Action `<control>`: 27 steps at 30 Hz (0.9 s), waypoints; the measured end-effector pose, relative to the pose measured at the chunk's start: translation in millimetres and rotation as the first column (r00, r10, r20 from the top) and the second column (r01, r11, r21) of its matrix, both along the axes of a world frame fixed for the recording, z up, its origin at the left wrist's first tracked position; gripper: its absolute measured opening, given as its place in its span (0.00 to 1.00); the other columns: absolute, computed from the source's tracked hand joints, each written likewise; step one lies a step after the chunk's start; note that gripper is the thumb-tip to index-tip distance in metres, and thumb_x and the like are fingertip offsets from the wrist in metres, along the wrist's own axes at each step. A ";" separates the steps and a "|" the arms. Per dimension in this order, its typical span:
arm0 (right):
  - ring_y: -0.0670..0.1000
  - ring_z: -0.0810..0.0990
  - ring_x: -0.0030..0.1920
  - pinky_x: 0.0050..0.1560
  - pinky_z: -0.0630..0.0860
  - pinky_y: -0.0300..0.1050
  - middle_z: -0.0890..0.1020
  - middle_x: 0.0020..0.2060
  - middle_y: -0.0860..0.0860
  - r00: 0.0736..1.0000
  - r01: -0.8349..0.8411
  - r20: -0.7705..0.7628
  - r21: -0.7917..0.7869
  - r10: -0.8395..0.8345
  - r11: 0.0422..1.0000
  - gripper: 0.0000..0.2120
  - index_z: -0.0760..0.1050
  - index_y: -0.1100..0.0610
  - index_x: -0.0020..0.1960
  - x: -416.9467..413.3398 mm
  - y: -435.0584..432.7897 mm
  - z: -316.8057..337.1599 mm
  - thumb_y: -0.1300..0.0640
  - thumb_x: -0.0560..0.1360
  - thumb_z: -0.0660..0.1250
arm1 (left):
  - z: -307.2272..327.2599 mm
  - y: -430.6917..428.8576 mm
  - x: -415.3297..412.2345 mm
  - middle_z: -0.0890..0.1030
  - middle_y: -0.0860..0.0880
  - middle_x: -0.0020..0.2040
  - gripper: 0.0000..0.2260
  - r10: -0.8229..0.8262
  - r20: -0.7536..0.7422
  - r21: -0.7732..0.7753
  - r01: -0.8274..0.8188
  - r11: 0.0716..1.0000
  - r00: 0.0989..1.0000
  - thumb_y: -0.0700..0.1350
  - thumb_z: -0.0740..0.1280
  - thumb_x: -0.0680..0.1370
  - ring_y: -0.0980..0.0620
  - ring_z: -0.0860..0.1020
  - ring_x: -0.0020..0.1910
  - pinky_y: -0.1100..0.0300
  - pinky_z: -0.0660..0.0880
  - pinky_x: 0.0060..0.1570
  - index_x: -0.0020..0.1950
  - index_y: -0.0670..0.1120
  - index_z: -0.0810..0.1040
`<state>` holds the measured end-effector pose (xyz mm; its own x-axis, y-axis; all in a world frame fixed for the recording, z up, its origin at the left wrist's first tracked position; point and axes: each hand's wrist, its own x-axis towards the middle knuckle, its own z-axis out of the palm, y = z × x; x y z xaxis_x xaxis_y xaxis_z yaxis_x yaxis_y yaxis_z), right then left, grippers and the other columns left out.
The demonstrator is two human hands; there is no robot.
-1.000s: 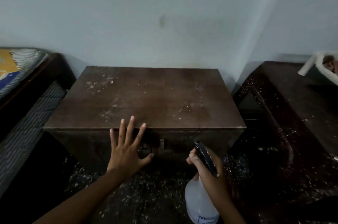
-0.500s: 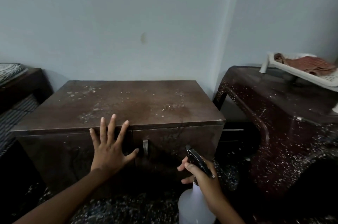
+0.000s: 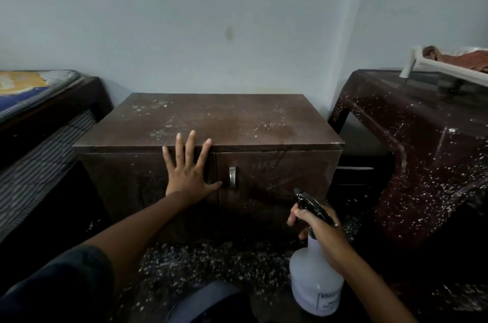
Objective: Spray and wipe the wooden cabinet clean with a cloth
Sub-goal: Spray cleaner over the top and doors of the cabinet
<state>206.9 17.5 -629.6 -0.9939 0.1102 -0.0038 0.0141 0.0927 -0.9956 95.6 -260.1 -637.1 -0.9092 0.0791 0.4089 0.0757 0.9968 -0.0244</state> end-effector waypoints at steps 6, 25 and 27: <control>0.53 0.78 0.32 0.25 0.71 0.41 0.79 0.31 0.63 0.998 -0.046 -0.050 0.046 0.049 0.998 0.13 0.77 0.68 0.36 15.6 -2.3 5.0 0.62 0.76 0.63 | 5.7 0.6 4.9 0.29 0.46 0.73 0.56 0.018 0.065 -0.020 -0.017 1.000 0.998 0.71 0.65 0.64 0.43 0.17 0.65 0.37 0.24 0.62 0.66 0.58 0.19; 0.50 0.74 0.26 0.23 0.69 0.40 0.75 0.27 0.59 0.955 0.267 -0.136 -0.001 -0.264 0.964 0.15 0.75 0.68 0.36 31.0 2.6 13.0 0.59 0.77 0.63 | 5.4 2.9 9.5 0.32 0.46 0.74 0.51 0.018 0.017 -0.002 -0.018 1.000 1.000 0.69 0.64 0.67 0.39 0.33 0.74 0.35 0.34 0.68 0.71 0.57 0.28; 0.48 0.73 0.25 0.22 0.68 0.39 0.74 0.26 0.57 0.936 0.323 -0.140 -0.019 -0.322 0.946 0.14 0.75 0.66 0.37 30.1 9.3 15.9 0.59 0.77 0.63 | 4.1 2.3 9.1 0.33 0.46 0.74 0.51 0.009 0.005 -0.002 -0.009 1.000 1.000 0.69 0.65 0.67 0.39 0.34 0.74 0.34 0.35 0.68 0.72 0.57 0.29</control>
<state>237.0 26.8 -613.8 -0.8956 0.4246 0.1328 -0.0942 0.1108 -0.9894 104.6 -257.8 -633.0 -0.9120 0.0718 0.4038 0.0669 0.9974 -0.0264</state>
